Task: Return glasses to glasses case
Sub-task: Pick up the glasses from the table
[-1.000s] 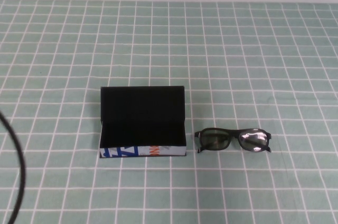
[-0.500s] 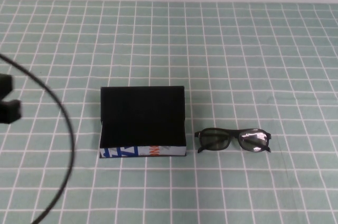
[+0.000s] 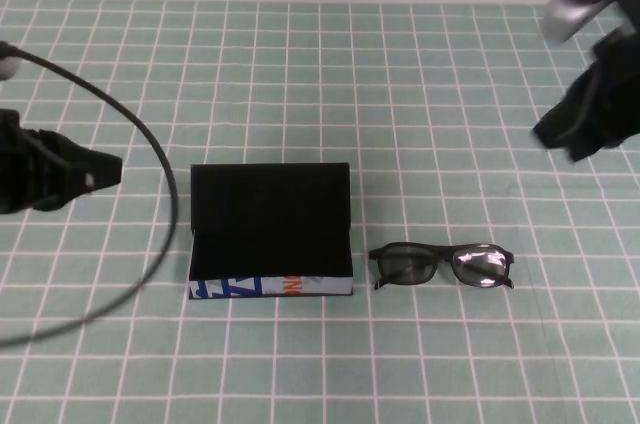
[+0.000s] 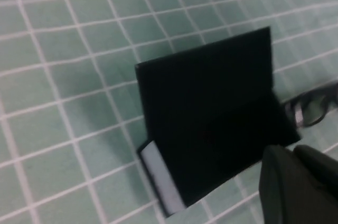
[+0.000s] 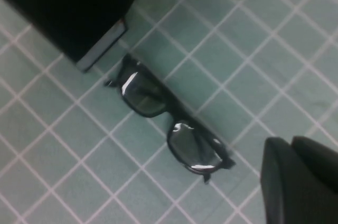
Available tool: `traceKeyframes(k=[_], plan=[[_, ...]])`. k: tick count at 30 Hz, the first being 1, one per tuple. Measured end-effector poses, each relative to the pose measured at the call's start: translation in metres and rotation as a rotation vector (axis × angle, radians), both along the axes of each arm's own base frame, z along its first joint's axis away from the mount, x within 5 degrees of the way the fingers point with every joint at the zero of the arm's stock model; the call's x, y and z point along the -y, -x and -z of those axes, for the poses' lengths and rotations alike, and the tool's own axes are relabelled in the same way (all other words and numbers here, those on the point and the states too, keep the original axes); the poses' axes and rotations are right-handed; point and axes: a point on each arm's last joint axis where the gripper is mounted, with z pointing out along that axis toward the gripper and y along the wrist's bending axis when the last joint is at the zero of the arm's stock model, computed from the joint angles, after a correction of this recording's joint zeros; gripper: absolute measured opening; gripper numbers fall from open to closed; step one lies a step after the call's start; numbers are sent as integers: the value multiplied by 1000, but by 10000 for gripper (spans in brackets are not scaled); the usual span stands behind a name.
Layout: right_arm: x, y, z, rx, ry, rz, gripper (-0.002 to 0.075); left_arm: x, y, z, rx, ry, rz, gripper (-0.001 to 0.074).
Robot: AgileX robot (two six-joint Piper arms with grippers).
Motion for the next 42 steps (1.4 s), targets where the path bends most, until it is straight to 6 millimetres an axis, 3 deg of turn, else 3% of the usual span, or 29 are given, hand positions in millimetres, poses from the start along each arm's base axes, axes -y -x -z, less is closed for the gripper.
traceKeyframes(k=[4, 9, 14, 19, 27, 42], plan=[[-23, -8, 21, -8, 58, -171, 46, -10, -18, 23, -99, 88, 4, -2], [-57, -18, 54, -41, 115, -306, 179, -8, -28, 54, -255, 129, 75, -2], [-68, -28, 82, -93, 150, -333, 304, -9, -37, 78, -351, 150, 86, -2], [-71, -40, 107, -114, 183, -332, 316, -8, -42, 89, -391, 176, 74, -2], [-74, -51, 134, -118, 227, -413, 317, -8, -45, 88, -382, 207, 45, -2], [-77, -58, 149, -91, 245, -475, 318, -8, -48, 87, -367, 225, 17, -2]])
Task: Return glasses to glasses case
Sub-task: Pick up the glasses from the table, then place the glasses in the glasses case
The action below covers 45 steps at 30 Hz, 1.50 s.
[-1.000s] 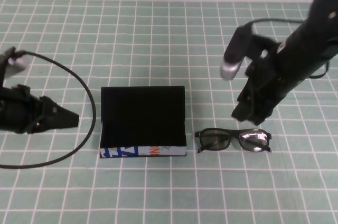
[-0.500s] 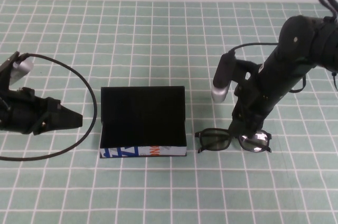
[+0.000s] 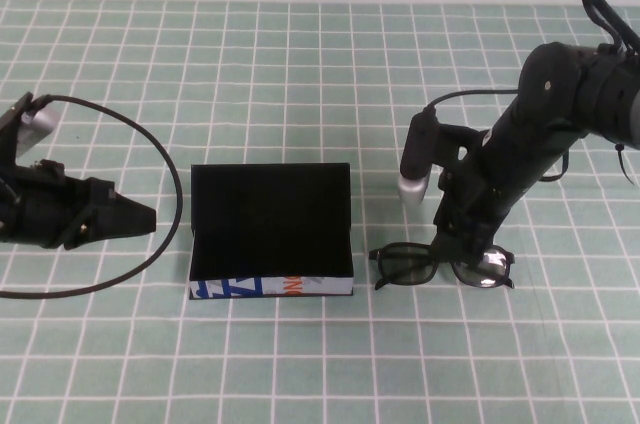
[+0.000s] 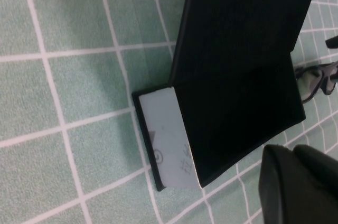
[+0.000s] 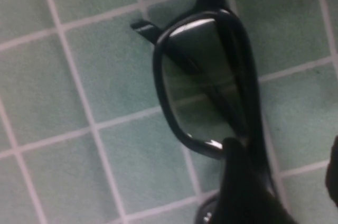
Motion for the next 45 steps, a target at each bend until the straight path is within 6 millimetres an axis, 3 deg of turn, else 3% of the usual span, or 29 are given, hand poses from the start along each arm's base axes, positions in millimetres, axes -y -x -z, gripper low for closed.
traceKeyframes(k=[8, 14, 19, 26, 32, 39, 45], plan=[[-3, 2, 10, -67, -13, 5, 292, 0, 0, 0, 1, 1, -1, -2], [-3, 2, 15, -87, -8, 3, 189, 0, 0, 0, 2, 0, -3, -2], [-3, 4, 14, -104, -7, -3, 51, 0, 0, 0, 2, -1, -4, -2], [-2, 7, 3, -90, -18, -5, 8, 0, 0, 0, 2, -1, -4, -2], [-4, 11, -19, -101, -49, -21, 7, 0, 0, 0, 2, -1, -4, -2], [-15, 8, -57, -76, -143, -42, 6, 0, 0, 0, 0, 3, 0, -2], [-53, 11, -85, -36, -154, -104, 6, 0, 0, 0, 0, 3, 1, -2]])
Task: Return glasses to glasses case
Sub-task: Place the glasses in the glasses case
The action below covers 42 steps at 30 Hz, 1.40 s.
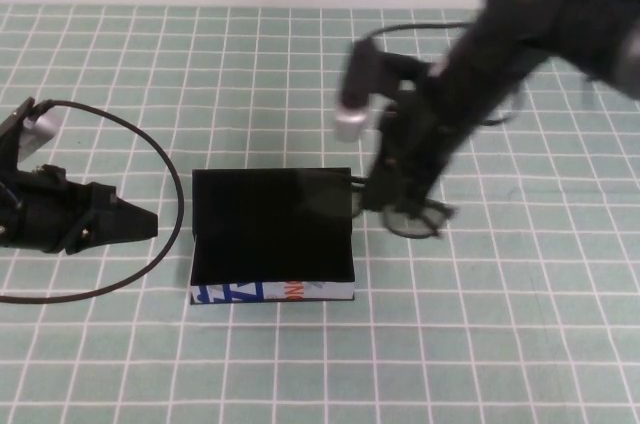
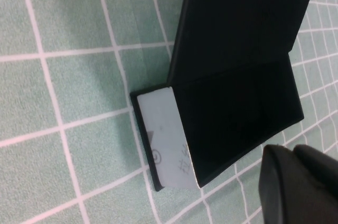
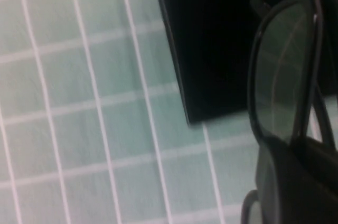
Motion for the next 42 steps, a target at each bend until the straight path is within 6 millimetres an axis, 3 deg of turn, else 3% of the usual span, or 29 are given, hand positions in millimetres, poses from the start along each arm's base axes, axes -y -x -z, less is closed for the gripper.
traceKeyframes(k=[6, 13, 21, 42], plan=[[-57, 3, 0, 26, -17, -98, 6, 0, 0, 0, 0, 0, 0, -2], [-91, 3, 27, 10, 16, -162, 6, 0, 0, 0, -2, 3, 3, -2], [-98, 0, 50, -25, 48, -172, 6, 0, 0, 0, -1, 3, 3, -2], [-101, -3, 51, 4, 17, -168, 6, 0, 0, 0, -1, 2, 1, -2]])
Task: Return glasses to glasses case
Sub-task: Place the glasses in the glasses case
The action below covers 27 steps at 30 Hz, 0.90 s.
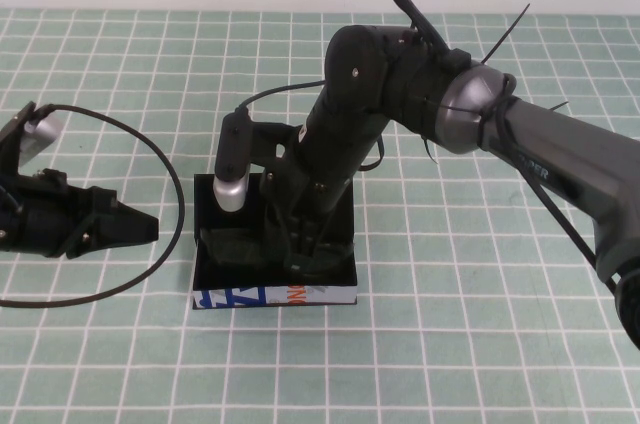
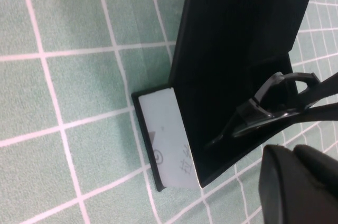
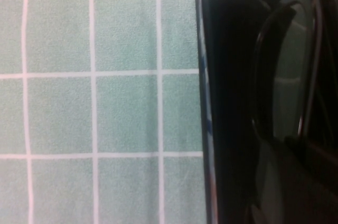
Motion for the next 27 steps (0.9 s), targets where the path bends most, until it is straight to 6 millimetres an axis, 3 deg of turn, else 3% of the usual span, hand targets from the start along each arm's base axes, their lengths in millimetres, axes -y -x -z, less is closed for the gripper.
traceKeyframes(k=[9, 18, 27], plan=[[-1, -2, 0, 30, -11, -19, 15, 0, 0, 0, 0, 1, -1, -2], [-1, -2, 0, 41, -16, -30, 90, 0, 0, 0, 1, 0, -2, -2], [2, -8, -1, 33, -41, 19, 73, 6, 4, -1, 23, 9, 88, -2]])
